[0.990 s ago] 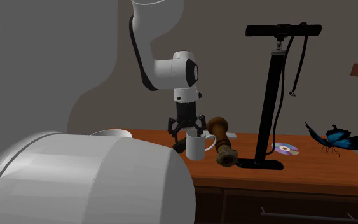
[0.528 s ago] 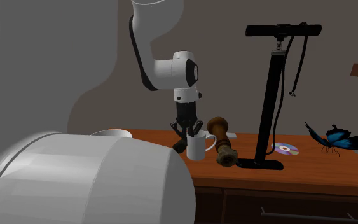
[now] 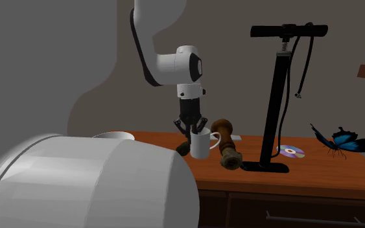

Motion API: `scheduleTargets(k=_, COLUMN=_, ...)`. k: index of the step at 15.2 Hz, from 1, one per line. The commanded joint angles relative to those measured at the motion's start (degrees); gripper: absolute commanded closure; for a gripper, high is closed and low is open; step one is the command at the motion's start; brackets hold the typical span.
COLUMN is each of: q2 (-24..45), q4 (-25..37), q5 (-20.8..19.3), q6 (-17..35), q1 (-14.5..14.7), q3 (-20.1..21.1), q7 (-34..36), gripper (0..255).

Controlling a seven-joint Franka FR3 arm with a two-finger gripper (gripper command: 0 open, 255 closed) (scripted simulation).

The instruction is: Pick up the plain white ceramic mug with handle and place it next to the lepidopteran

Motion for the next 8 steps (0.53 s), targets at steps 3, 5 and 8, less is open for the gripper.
scheduleTargets(k=3, q2=-2.07, q4=0.70, q5=-0.26, q6=-2.76, q1=0.09, q3=-0.10, q7=-0.06, gripper=255)
scheduleTargets(k=5, q2=-3.01, q4=1.16, q5=-0.37, q6=-4.15, q1=0.14, q3=-0.13, q7=-0.07, gripper=255)
scheduleTargets(k=8, q2=-4.34, q4=1.94, q5=-0.52, q6=-6.25, q1=0.21, q3=-0.16, q7=-0.10, gripper=255)
